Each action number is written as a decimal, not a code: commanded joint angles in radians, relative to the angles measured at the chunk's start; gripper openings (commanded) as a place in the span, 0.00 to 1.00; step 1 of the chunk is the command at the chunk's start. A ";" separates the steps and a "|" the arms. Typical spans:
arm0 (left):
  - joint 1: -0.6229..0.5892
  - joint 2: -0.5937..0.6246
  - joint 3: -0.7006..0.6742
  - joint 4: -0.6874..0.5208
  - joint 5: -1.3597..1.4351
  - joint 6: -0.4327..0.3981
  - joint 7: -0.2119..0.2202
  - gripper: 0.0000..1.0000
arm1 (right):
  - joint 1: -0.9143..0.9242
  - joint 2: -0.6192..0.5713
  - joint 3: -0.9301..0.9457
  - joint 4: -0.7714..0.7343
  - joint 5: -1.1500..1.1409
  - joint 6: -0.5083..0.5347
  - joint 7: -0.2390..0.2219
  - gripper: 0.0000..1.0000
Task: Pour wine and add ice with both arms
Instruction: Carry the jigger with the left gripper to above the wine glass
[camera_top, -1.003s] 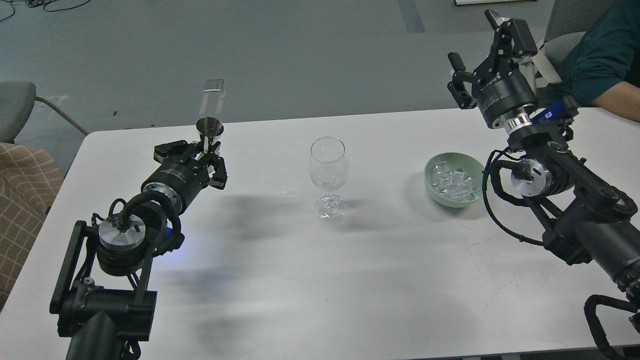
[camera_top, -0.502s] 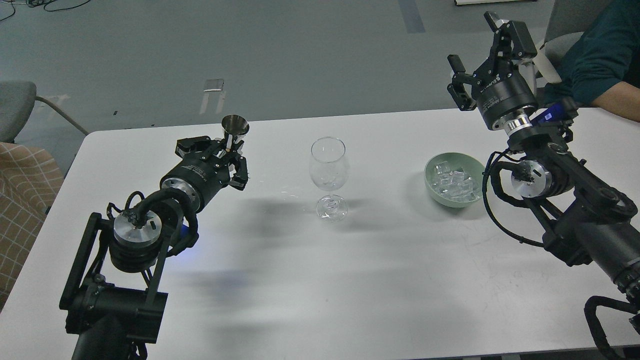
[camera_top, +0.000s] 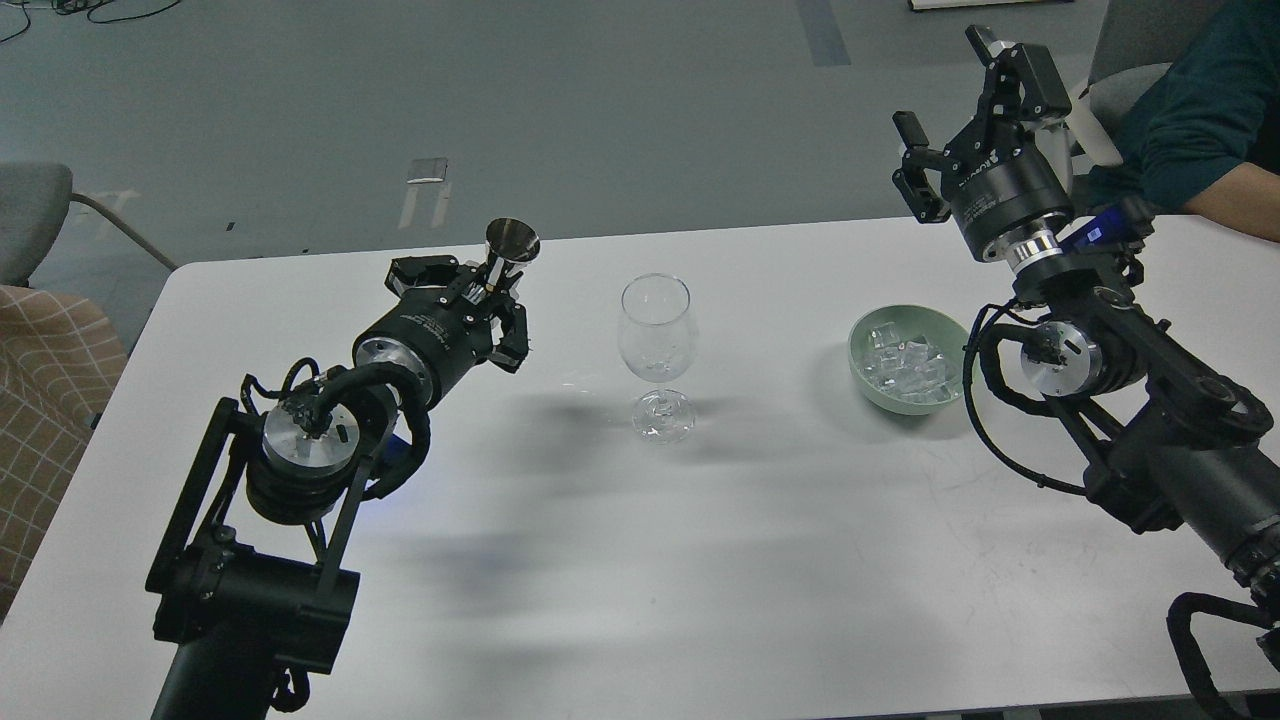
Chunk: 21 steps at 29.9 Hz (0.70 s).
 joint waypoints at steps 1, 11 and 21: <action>-0.013 0.000 0.018 -0.001 0.023 0.004 0.009 0.00 | -0.002 -0.001 0.000 0.001 0.000 0.000 0.000 1.00; -0.047 0.000 0.062 0.001 0.059 0.021 0.013 0.00 | -0.003 -0.001 0.000 0.001 0.000 0.000 0.000 1.00; -0.053 0.000 0.104 -0.014 0.065 0.018 0.024 0.00 | -0.006 -0.001 0.000 0.003 0.000 0.000 0.000 1.00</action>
